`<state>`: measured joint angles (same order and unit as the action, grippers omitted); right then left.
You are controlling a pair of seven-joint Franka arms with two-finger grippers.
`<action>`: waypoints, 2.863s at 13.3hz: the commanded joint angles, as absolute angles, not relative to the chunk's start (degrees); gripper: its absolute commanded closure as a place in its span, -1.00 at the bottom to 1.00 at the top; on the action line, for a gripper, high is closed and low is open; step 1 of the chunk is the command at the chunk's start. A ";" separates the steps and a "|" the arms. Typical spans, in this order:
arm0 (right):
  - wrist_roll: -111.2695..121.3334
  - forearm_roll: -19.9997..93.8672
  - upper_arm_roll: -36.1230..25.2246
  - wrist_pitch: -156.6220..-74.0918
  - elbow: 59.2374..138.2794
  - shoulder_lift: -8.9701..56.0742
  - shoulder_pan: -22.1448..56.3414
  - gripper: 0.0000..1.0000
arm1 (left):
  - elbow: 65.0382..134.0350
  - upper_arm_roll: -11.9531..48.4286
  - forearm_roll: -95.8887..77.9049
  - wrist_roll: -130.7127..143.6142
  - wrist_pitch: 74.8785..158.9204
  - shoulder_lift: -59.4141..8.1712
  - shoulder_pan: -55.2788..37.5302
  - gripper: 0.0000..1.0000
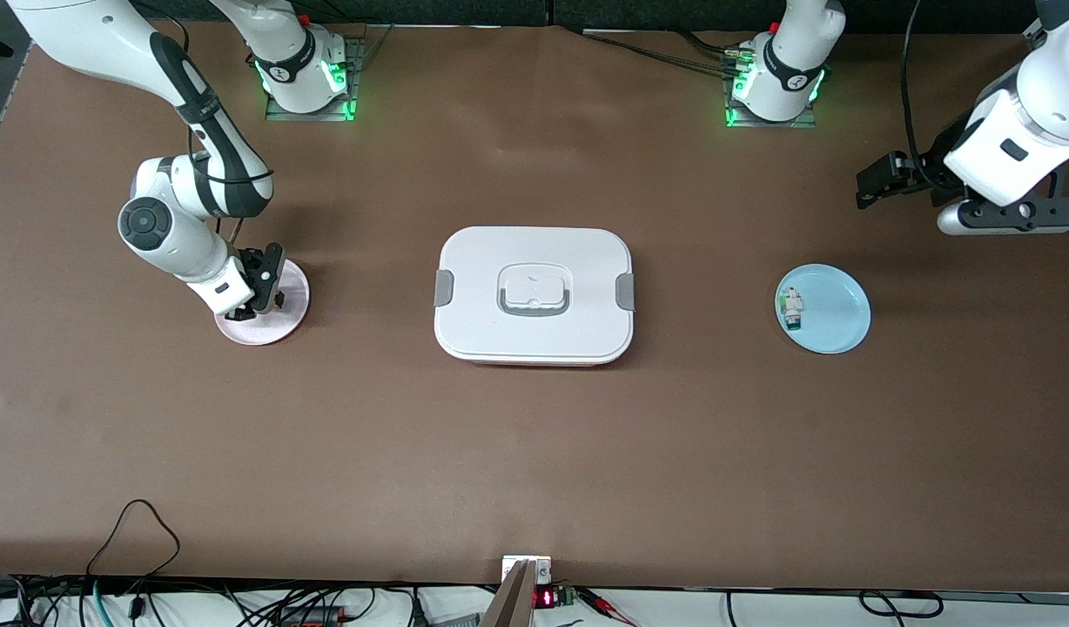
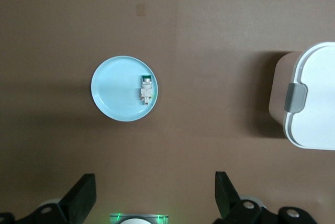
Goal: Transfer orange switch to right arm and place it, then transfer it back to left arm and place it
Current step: 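Lower the switch onto the white plate and open the right gripper, then raise the right gripper away from the white plate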
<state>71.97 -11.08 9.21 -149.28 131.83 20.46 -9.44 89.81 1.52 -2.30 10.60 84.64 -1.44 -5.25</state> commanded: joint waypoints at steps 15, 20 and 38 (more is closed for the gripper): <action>38.92 2.20 10.99 -118.07 107.95 11.08 -8.36 -1.00 | 88.33 1.76 0.09 6.86 83.76 -3.60 1.84 -1.00; 7.79 2.55 10.90 -105.06 97.85 10.46 -5.81 -1.00 | 88.50 1.76 -0.18 4.83 83.76 -4.04 3.51 -1.00; -2.99 -2.99 -3.16 -93.25 96.42 2.20 -2.46 -1.00 | 83.50 3.60 -0.35 3.78 84.38 -7.29 2.46 -1.00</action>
<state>-3.63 -2.44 -2.42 -90.64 90.93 6.62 -2.90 85.32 3.32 -0.80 4.72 85.29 -6.49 2.38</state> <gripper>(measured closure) 0.000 0.000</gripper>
